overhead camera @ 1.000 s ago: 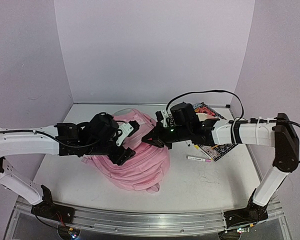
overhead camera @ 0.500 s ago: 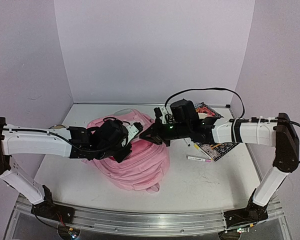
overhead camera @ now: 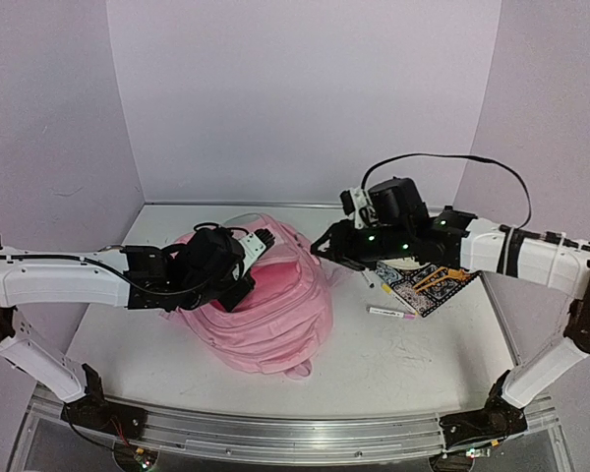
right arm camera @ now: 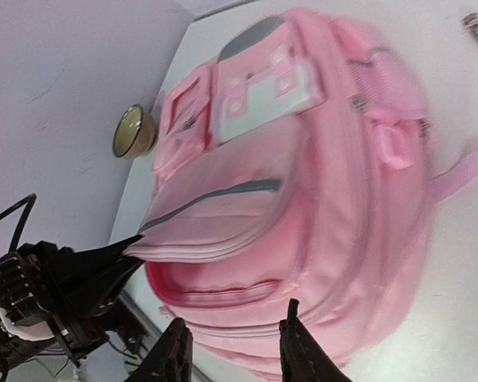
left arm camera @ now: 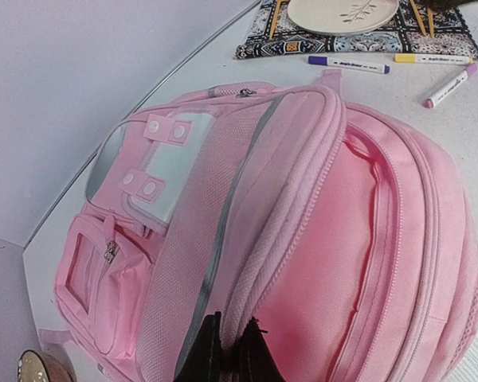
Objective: Pack the student bag
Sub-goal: Pick up the upper front pocket of the student bag, then pick up the pen from the center of the board.
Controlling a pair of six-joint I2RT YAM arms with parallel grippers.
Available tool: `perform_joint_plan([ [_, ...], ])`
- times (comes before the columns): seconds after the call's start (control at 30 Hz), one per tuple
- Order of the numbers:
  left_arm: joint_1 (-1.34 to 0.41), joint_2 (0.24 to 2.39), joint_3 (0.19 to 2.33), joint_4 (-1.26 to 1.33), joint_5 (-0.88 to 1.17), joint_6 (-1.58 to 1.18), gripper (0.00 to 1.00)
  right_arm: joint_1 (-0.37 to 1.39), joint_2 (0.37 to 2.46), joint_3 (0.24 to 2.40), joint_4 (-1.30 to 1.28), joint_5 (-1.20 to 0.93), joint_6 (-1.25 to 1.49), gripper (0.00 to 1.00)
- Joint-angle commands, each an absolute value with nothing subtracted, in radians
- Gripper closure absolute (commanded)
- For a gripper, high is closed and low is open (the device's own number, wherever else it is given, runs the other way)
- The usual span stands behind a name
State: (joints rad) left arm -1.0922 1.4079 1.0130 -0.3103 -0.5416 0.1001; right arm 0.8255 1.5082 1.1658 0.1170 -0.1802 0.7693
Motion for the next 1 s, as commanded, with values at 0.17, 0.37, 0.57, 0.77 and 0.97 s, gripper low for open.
perform_joint_plan([
  [0.17,-1.083,1.321,1.050,-0.247,-0.627,0.098,1.00,0.652,1.514,1.184,-0.139,0.067,0.484,0.54],
  [0.37,-1.083,1.281,1.039,-0.249,-0.665,0.090,1.00,0.579,1.710,1.339,-0.184,0.088,0.367,0.54],
  [0.57,-1.083,1.249,1.015,-0.243,-0.709,0.080,1.00,0.552,1.901,1.508,-0.261,0.116,0.290,0.54],
  [0.77,-1.083,1.246,1.004,-0.233,-0.708,0.072,1.00,0.537,2.061,1.616,-0.286,0.109,0.266,0.58],
  [0.97,-1.083,1.250,1.001,-0.231,-0.674,0.071,1.00,0.520,2.176,1.669,-0.288,0.102,0.267,0.61],
])
